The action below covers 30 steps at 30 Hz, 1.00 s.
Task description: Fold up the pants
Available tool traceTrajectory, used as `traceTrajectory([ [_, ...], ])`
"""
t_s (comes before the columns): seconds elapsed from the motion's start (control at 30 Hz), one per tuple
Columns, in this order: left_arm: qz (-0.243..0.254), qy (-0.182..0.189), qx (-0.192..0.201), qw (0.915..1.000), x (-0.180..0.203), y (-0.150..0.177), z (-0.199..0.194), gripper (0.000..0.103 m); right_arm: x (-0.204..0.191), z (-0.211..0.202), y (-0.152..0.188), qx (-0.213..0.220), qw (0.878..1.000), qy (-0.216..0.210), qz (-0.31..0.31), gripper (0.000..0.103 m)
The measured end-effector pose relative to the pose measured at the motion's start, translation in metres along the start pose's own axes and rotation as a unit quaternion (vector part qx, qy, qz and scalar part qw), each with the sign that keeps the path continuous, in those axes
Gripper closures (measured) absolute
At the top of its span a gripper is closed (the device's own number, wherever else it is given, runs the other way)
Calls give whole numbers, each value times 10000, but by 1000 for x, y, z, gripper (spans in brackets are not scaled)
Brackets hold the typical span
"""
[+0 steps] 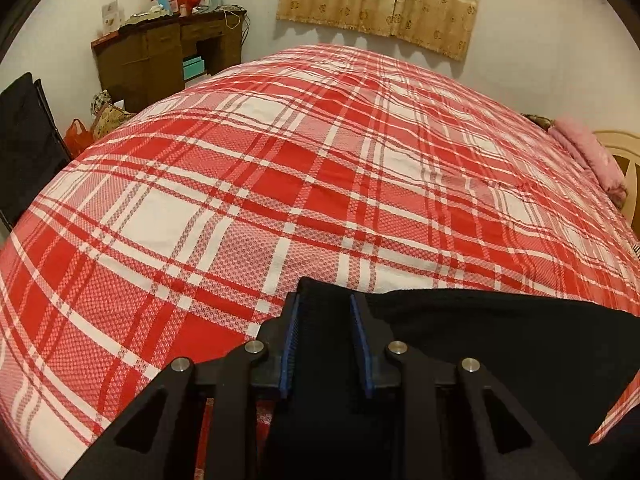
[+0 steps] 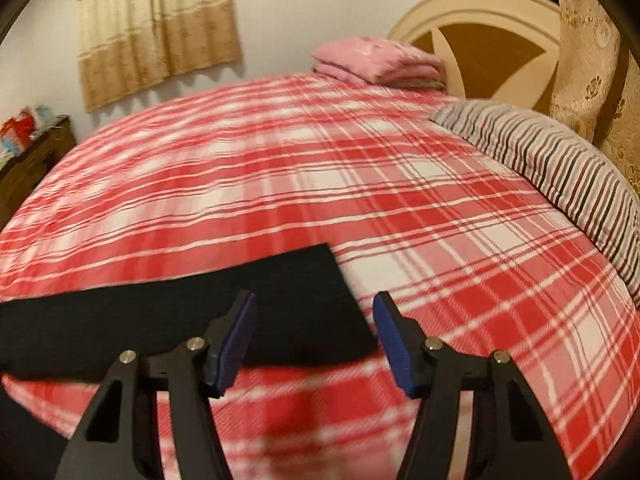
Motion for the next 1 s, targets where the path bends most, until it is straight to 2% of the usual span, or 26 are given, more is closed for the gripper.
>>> traceTrajectory([
  [0.13, 140, -143, -23, 9998, 4, 1, 2, 77, 17, 34, -15, -393, 9986, -133, 335, 40],
  [0.2, 183, -183, -45, 9997, 5, 1, 4, 77, 19, 43, -20, -452, 9982, -116, 375, 40],
  [0.33, 216, -220, -80, 9995, 5, 1, 5, 77, 18, 67, -30, -632, 9975, -230, 225, 40],
  [0.53, 303, -344, -104, 9989, 7, 0, 8, 76, 11, 101, -23, -1308, 9902, -492, 70, 40],
  [0.57, 344, -388, -103, 9986, 8, 1, 9, 76, 11, 103, -21, -1317, 9902, -454, 20, 49],
  [0.6, 369, -416, -105, 9984, 9, 1, 9, 76, 11, 103, -20, -1253, 9913, -394, -73, 66],
  [0.7, 407, -449, -109, 9981, 9, 0, 8, 76, 9, 94, -19, -1193, 9912, -538, -178, 90],
  [1.0, 400, -430, -54, 9983, 10, 1, 5, 76, -2, 57, -33, -938, 9911, -703, -627, 95],
])
Point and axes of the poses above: each gripper's, at about its wrist camera, not at the fingertips, and z roughly the way its jaws point, x to its right, y to its underside, the point moved 5 cm from there along z, roughly the way its jaws point, and after that the axes turned 6 degrees about z, right-handed, at the moved point
